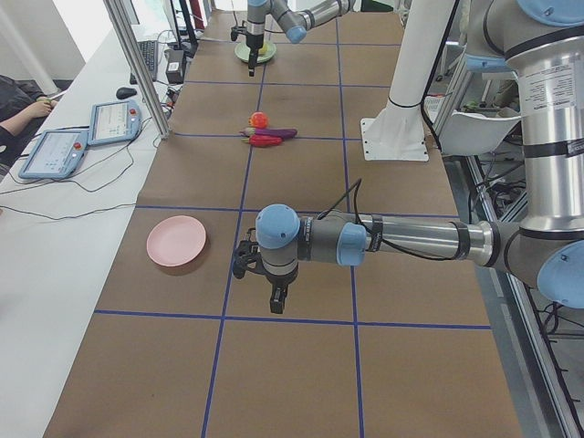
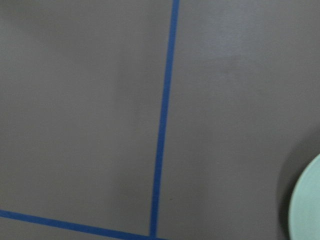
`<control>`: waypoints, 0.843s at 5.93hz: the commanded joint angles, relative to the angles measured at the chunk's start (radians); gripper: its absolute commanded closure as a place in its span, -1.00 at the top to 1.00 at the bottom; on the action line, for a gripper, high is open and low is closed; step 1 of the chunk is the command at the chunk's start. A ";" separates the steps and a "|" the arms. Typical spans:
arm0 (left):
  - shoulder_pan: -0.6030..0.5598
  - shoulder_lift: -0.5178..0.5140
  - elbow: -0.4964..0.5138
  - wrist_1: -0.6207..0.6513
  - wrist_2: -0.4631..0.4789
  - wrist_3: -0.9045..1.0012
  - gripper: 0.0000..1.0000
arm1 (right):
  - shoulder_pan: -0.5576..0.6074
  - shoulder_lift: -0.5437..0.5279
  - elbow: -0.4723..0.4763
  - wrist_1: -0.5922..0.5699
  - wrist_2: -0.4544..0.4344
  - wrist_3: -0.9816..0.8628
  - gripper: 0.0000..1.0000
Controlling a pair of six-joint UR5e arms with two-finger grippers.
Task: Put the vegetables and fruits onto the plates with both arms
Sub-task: 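Open the right gripper and move it back toward the pomegranate, then lower the right gripper and grasp the red pomegranate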
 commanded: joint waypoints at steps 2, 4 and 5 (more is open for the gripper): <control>0.000 0.000 0.001 0.001 0.000 0.000 1.00 | -0.230 0.239 -0.140 -0.088 -0.283 0.143 1.00; 0.000 0.000 0.001 0.000 0.000 0.000 1.00 | -0.250 0.248 -0.193 -0.058 -0.346 0.082 1.00; 0.000 -0.001 0.001 0.000 0.000 0.000 1.00 | -0.250 0.236 -0.199 -0.039 -0.353 0.061 1.00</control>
